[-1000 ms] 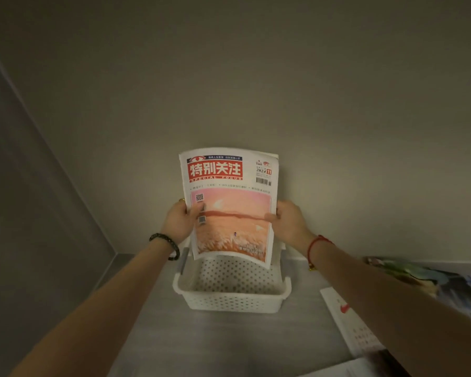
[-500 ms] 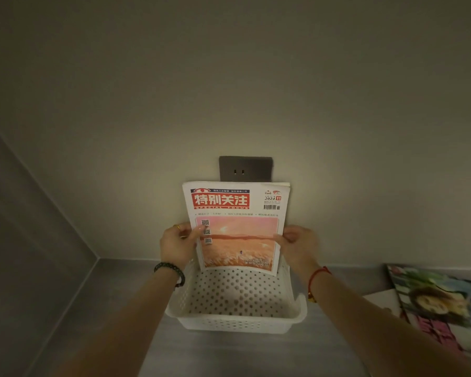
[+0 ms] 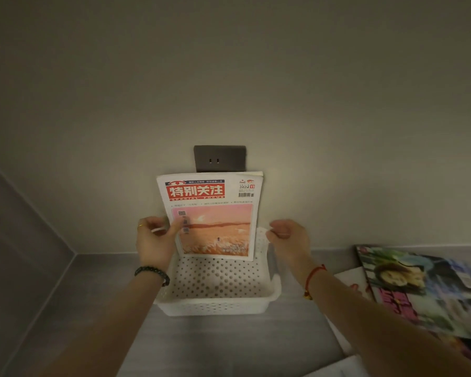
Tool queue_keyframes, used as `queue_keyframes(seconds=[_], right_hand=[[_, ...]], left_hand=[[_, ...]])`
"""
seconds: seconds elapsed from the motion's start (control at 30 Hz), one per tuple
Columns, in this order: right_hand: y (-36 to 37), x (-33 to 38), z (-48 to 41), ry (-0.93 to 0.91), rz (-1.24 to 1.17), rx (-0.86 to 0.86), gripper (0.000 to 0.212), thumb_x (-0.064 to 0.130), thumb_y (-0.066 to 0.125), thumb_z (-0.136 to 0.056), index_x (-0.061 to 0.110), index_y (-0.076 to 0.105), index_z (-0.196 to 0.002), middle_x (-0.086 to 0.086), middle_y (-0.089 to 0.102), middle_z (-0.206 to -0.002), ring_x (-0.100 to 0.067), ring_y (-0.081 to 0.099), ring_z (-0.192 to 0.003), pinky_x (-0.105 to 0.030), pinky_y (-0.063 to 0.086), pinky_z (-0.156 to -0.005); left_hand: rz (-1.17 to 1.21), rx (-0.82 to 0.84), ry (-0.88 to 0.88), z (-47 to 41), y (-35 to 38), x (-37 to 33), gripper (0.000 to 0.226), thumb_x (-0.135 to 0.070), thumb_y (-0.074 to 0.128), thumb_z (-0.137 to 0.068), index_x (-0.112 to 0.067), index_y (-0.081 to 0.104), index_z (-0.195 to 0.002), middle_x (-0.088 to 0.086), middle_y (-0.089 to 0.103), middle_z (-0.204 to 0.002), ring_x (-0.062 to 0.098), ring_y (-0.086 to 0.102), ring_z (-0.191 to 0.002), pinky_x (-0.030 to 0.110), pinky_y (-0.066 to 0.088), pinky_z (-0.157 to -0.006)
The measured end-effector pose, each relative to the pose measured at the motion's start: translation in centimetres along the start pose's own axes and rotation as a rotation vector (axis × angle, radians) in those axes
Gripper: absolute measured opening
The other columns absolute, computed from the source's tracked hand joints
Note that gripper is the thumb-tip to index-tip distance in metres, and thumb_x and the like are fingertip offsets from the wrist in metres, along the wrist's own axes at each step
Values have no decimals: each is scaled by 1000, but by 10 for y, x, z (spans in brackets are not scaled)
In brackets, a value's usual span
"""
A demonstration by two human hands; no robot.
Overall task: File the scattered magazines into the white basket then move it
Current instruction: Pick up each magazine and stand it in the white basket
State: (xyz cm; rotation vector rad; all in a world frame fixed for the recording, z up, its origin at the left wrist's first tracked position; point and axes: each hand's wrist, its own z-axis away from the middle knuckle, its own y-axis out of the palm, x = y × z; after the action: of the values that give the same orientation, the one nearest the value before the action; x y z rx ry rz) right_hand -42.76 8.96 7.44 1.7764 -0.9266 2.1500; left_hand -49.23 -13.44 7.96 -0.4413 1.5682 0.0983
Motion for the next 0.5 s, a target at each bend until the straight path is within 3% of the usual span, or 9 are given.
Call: queue_keyframes(seconds=[0.13, 0.27, 0.43, 0.5], right_hand=[[-59, -25, 29, -34, 20, 24, 16, 3, 63, -79, 11, 65, -93, -4, 65, -85, -20, 63, -78, -24, 51, -69], [-134, -60, 56, 46, 108, -10, 17, 9, 63, -79, 15, 64, -95, 0, 65, -82, -9, 59, -60, -15, 46, -44], [-221, -98, 72, 53, 455, 13, 18, 14, 62, -79, 11, 64, -97, -6, 67, -95, -14, 56, -75, -19, 40, -59], [-251, -116, 78, 32, 489, 21, 27, 10, 62, -79, 6, 60, -106, -10, 64, -106, -17, 56, -88, -22, 43, -70]], left_hand=[[4, 117, 56, 39, -2, -6, 26, -26, 70, -75, -17, 48, -85, -7, 55, -82, 16, 56, -79, 29, 49, -73], [44, 249, 62, 92, 12, -20, 24, -26, 68, -77, -16, 52, -92, 2, 58, -90, 24, 59, -89, 42, 51, -83], [144, 436, 26, 173, 51, -39, 13, -18, 65, -81, -18, 56, -89, 7, 59, -86, 22, 59, -84, 36, 52, -72], [169, 493, -9, 204, 67, -40, 9, -13, 62, -83, -17, 55, -87, 8, 58, -85, 22, 58, -79, 30, 51, -66]])
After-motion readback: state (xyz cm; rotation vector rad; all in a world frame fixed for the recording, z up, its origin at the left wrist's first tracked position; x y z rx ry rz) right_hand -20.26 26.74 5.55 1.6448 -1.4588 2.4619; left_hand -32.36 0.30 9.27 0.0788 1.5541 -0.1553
